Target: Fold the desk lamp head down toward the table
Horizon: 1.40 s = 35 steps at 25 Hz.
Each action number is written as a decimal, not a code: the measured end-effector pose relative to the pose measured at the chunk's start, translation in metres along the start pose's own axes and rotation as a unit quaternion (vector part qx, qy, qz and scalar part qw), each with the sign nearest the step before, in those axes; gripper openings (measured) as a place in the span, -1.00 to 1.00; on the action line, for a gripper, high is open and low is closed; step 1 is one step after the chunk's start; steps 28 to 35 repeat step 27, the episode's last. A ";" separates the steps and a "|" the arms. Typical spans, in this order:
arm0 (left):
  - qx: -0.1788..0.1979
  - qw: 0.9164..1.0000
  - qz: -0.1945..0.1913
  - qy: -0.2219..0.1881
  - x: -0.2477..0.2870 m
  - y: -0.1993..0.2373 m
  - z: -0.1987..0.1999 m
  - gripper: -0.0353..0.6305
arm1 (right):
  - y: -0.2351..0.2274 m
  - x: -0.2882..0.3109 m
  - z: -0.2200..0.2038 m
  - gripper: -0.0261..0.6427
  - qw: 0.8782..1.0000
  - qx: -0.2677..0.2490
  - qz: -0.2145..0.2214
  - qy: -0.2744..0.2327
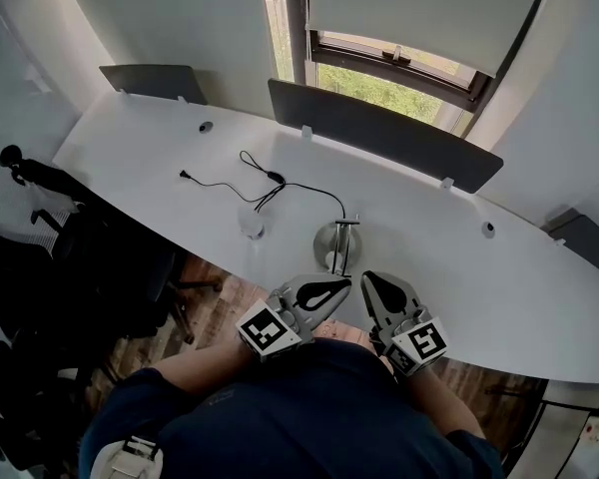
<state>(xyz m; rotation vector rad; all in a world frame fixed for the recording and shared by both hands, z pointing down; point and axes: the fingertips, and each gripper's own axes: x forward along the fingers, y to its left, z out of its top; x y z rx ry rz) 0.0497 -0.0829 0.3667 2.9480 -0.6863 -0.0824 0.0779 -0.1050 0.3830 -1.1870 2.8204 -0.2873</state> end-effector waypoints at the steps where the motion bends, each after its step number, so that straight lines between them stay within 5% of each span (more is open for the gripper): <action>1: 0.001 1.000 0.002 -0.001 -0.001 0.000 0.001 -0.88 | 0.001 0.000 -0.001 -0.89 1.000 0.002 0.000 0.001; 35: 0.003 1.000 0.009 -0.012 -0.006 -0.007 0.002 -0.88 | 0.011 -0.006 -0.009 -0.89 1.000 0.006 -0.003 0.012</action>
